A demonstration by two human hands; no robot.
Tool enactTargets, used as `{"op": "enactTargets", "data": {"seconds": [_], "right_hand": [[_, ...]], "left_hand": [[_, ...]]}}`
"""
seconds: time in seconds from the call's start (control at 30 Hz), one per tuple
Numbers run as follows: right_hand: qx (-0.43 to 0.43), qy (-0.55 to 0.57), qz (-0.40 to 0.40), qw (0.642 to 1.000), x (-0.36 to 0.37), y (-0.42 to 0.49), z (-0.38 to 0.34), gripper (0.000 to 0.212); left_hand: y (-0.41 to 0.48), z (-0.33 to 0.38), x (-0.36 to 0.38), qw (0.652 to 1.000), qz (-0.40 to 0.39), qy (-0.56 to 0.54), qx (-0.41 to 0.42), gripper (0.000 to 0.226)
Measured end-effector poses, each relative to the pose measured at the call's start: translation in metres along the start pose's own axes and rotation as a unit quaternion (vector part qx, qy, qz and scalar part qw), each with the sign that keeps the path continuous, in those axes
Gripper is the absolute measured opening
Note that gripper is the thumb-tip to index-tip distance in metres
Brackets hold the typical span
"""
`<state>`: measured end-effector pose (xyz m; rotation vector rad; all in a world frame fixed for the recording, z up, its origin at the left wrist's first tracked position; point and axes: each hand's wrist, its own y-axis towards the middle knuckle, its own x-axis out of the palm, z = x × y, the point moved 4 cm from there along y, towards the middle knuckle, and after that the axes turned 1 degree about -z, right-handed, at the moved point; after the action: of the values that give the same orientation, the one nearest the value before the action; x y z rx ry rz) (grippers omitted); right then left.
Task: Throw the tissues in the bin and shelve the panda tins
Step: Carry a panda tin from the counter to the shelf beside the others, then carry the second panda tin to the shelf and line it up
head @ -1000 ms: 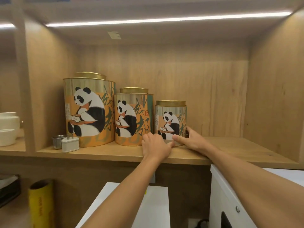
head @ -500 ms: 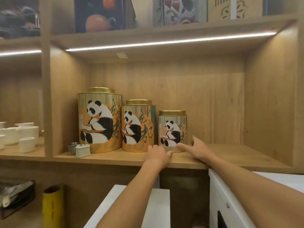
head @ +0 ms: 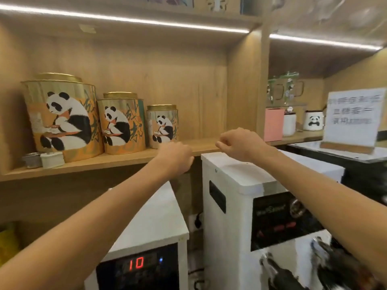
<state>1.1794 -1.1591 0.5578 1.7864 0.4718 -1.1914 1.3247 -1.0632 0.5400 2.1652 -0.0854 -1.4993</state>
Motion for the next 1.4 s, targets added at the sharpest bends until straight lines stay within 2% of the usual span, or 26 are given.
{"op": "enactTargets", "data": {"seconds": [0.1,0.23,0.33,0.43,0.6,0.73,0.9,1.0,1.1,1.17,1.23,1.33,1.4], "right_hand": [[0.035,-0.102,0.047,0.993,-0.042,-0.067,0.012,0.034],[0.139,-0.234,0.093,0.958,-0.113,-0.2,0.039,0.035],[0.276,-0.254,0.088,0.923,-0.149,-0.344,0.06,0.037],[0.419,-0.246,0.059,0.872,-0.157,-0.518,0.053,0.032],[0.654,-0.232,0.03,0.72,-0.138,-0.799,-0.061,0.035],[0.787,-0.194,0.04,0.585,-0.118,-0.952,-0.201,0.037],[0.89,-0.158,0.117,0.411,-0.077,-1.055,-0.378,0.028],[0.932,-0.124,0.147,0.307,-0.034,-1.081,-0.468,0.031],[0.965,-0.115,0.149,0.185,0.01,-1.088,-0.546,0.037],[0.975,-0.117,0.159,0.101,0.032,-1.083,-0.588,0.037],[0.978,-0.114,0.169,0.037,0.046,-1.074,-0.621,0.037],[0.973,-0.117,0.198,-0.033,0.058,-1.07,-0.653,0.036],[0.97,-0.114,0.207,-0.059,0.059,-1.075,-0.663,0.035]], "left_hand": [[-0.009,0.074,-0.041,0.993,0.048,-0.033,0.1,0.041],[-0.05,0.2,-0.104,0.963,0.094,-0.036,0.25,0.031],[-0.107,0.295,-0.129,0.918,0.107,-0.087,0.372,0.03],[-0.203,0.389,-0.128,0.849,0.07,-0.146,0.504,0.032],[-0.432,0.504,-0.124,0.674,0.0,-0.195,0.712,0.031],[-0.605,0.546,-0.143,0.531,-0.002,-0.22,0.818,0.03],[-0.785,0.554,-0.159,0.368,0.046,-0.225,0.901,0.031],[-0.876,0.543,-0.155,0.26,0.024,-0.209,0.942,0.027],[-0.952,0.53,-0.145,0.163,0.015,-0.186,0.969,0.023],[-0.993,0.528,-0.14,0.109,0.05,-0.152,0.981,0.025],[-1.026,0.529,-0.139,0.071,0.091,-0.115,0.987,0.027],[-1.07,0.541,-0.149,0.045,0.121,-0.086,0.988,0.029],[-1.094,0.553,-0.159,0.042,0.114,-0.07,0.99,0.031]]}}
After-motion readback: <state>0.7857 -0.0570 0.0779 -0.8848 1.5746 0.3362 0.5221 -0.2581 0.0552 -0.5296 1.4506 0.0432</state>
